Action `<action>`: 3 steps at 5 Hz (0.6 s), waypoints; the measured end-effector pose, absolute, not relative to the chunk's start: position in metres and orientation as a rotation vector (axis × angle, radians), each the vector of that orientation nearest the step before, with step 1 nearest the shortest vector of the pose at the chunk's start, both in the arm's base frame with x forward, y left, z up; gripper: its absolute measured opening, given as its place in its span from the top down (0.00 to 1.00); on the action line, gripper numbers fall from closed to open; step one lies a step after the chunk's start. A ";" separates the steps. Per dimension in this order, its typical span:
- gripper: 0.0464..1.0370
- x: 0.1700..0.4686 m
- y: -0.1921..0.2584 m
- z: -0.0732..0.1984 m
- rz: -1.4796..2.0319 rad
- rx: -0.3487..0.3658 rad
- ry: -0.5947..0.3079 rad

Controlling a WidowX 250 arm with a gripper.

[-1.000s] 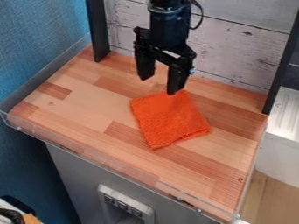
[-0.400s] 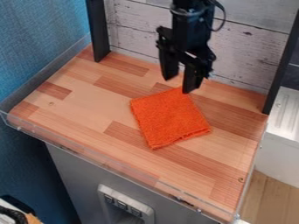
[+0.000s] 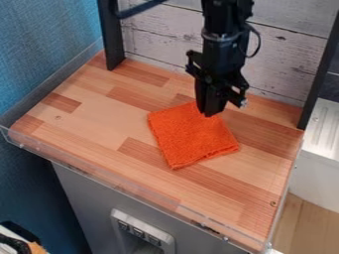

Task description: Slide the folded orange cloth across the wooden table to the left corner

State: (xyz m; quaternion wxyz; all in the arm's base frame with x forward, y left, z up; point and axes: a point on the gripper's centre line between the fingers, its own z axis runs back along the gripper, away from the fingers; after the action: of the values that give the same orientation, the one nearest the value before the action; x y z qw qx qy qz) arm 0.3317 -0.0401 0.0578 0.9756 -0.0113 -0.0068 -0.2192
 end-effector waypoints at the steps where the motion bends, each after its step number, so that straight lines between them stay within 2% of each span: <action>1: 0.98 0.337 -0.041 0.038 -0.444 -0.030 0.004; 3: 0.99 0.346 -0.037 0.013 -0.440 -0.023 0.023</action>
State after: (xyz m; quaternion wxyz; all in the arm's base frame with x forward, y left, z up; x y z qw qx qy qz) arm 0.3455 -0.0373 0.0125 0.9758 -0.0116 0.0116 -0.2182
